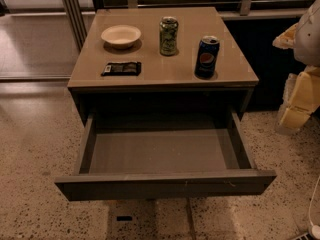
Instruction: Place pepsi can into top drawer
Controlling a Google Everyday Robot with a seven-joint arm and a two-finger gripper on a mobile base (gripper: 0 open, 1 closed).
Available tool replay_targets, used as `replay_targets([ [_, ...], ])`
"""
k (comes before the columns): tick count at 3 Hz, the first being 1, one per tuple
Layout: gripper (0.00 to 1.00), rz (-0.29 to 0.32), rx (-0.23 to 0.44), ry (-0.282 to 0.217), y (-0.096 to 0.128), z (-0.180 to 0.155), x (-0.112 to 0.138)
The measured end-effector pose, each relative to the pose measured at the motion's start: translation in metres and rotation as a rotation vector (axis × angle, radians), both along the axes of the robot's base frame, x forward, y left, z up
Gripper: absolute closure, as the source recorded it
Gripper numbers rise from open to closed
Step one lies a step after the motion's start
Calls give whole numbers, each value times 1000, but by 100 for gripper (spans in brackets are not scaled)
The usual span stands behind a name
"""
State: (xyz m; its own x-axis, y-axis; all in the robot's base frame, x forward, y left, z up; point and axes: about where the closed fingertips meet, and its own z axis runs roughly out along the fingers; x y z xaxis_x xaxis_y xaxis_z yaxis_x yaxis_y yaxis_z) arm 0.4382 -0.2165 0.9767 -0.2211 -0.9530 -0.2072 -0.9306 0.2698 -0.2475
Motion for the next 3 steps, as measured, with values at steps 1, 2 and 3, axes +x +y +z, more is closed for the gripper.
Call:
replay_targets([
  [1, 0, 0, 0, 0, 0, 0, 0],
  [2, 0, -16, 16, -44, -4, -2, 15],
  [3, 0, -34, 63, -139, -10, -5, 57],
])
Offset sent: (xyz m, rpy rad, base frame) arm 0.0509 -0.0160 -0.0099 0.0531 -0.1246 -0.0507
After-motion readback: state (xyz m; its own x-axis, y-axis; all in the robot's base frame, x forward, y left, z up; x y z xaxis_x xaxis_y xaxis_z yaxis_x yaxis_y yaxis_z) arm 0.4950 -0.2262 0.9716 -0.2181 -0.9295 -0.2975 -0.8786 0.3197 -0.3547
